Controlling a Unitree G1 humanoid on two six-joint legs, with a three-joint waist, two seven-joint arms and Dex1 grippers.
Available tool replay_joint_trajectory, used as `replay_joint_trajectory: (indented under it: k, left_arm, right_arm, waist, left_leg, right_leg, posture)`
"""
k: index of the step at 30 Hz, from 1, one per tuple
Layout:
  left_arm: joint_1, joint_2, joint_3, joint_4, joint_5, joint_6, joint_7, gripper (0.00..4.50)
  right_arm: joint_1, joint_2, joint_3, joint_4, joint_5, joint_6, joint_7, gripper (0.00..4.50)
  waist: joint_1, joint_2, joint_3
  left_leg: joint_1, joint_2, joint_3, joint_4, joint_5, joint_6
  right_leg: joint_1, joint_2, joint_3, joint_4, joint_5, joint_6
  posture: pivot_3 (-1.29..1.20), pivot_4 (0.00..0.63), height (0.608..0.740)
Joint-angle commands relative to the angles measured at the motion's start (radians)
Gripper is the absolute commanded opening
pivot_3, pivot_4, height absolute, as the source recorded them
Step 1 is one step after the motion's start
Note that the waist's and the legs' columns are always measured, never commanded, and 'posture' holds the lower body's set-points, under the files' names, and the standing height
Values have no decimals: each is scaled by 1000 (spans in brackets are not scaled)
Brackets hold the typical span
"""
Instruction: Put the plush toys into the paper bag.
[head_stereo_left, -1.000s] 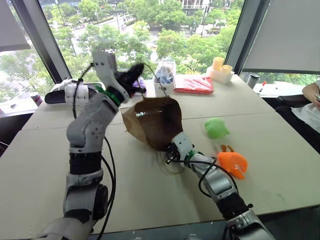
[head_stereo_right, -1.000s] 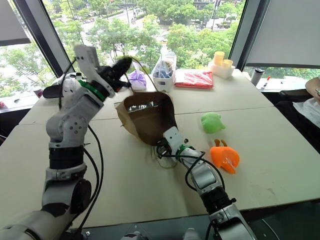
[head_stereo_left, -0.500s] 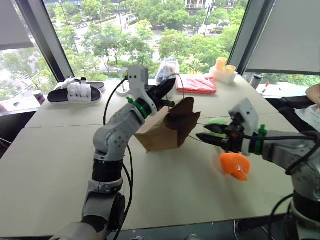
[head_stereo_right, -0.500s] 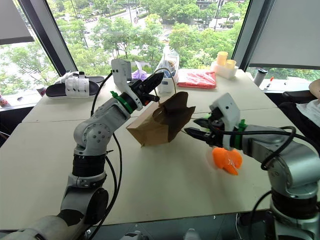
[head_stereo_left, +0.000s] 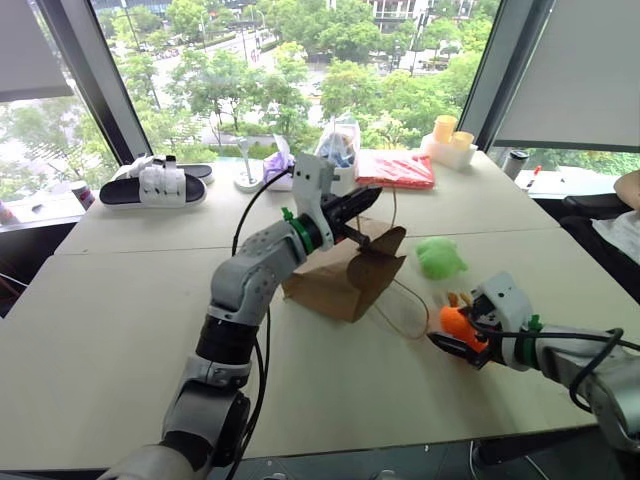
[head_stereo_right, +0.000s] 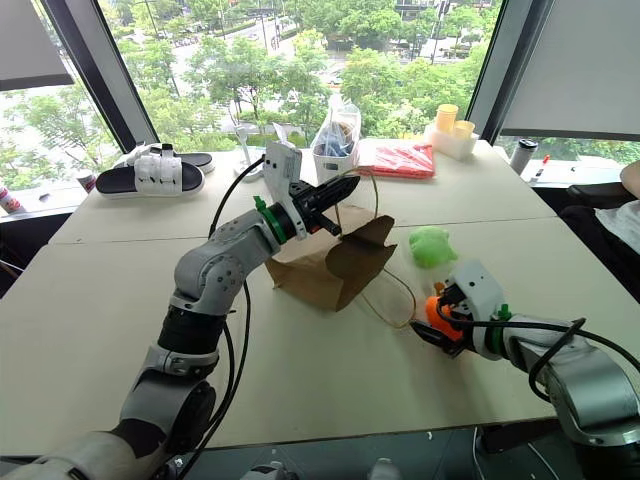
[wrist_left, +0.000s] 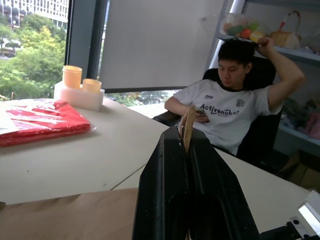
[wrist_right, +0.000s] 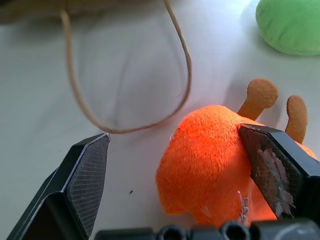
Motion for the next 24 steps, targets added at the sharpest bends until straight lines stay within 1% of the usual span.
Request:
replay_joint_trajectory:
  k: [1,2,3,6,7,9,11,14,15,16,18,20,22,24]
  left_arm:
    - [-7,25,-2,-21,24,-37,-35,0]
    - [-8,29,3,-22,25,-37,-38,0]
    - [-13,29,11,-21,24,-37,-36,0]
    - [-23,28,21,-8,27,-44,-32,0]
    - [-24,29,23,-4,32,-50,-30,0]
    - [-25,30,24,1,36,-56,-29,0]
    - [-25,28,26,5,37,-60,-31,0]
    - [-24,29,23,19,46,-72,-39,0]
    - [-24,30,22,24,48,-76,-42,0]
    - [-27,30,22,31,50,-81,-45,0]
    - [-35,28,21,47,54,-90,-50,0]
    - [-41,27,20,63,59,-103,-61,0]
    - [-48,28,20,86,66,-118,-73,0]
    - [-54,29,21,104,69,-126,-81,0]
  right_arm:
    - [21,-89,182,79,-228,-212,-51,4448]
    - [19,-114,229,114,-297,-280,-67,4448]
    - [12,-123,250,143,-335,-326,-80,4448]
    - [0,-122,261,198,-381,-409,-90,4448]
    - [-3,-126,261,213,-402,-445,-95,4212]
    - [-10,-116,242,236,-420,-482,-104,3602]
    - [-23,-94,208,243,-402,-482,-102,2671]
    - [-41,-81,156,234,-387,-458,-101,982]
    - [-38,-80,140,229,-382,-441,-95,459]
    - [-33,-84,128,225,-380,-429,-85,31]
    - [-23,-88,106,210,-367,-413,-61,31]
    - [-44,-75,68,164,-320,-385,-32,31]
    - [-107,-56,42,99,-249,-342,7,31]
    - [-200,-7,22,52,-165,-253,14,31]
  waist:
    - [-1,0,0]
    - [-1,0,0]
    - [-1,0,0]
    - [0,-1,0]
    - [1,-1,0]
    - [2,-1,0]
    - [2,-1,0]
    - [1,-1,0]
    - [0,-1,0]
    - [1,-1,0]
    - [1,-1,0]
    - [1,-1,0]
    - [-2,-1,0]
    - [-11,0,0]
  left_leg:
    - [0,0,0,0,0,0]
    - [0,0,0,0,0,0]
    - [0,0,1,0,1,-2]
    - [0,0,0,1,2,-3]
    - [0,0,0,2,1,-3]
    - [0,0,0,3,1,-2]
    - [0,0,-1,4,1,-2]
    - [0,0,-1,4,1,-2]
    - [0,0,-1,4,1,-2]
    - [0,0,-1,4,1,-2]
    - [0,0,-1,3,1,-2]
    - [0,0,-1,3,1,-2]
    - [0,0,-1,3,1,-1]
    - [0,0,0,3,1,-1]
  right_leg:
    - [0,0,0,0,0,0]
    - [0,0,0,0,0,0]
    - [0,0,0,0,0,0]
    - [2,0,0,-1,0,0]
    - [2,0,0,-1,0,0]
    - [3,0,0,-1,0,1]
    - [4,0,0,-1,0,1]
    - [3,0,0,-1,0,1]
    - [3,0,0,-1,0,1]
    - [3,0,0,-1,0,1]
    - [3,0,0,-1,0,1]
    - [3,0,0,-1,0,1]
    - [3,0,0,-1,0,1]
    - [3,0,0,-1,0,1]
  posture:
    - [0,150,740]
    - [0,150,740]
    - [0,150,740]
    - [0,150,740]
    - [0,150,740]
    - [0,150,740]
    - [0,150,740]
    - [0,150,740]
    - [0,150,740]
    - [0,150,740]
    - [0,150,740]
    - [0,150,740]
    - [0,150,740]
    - [0,150,740]
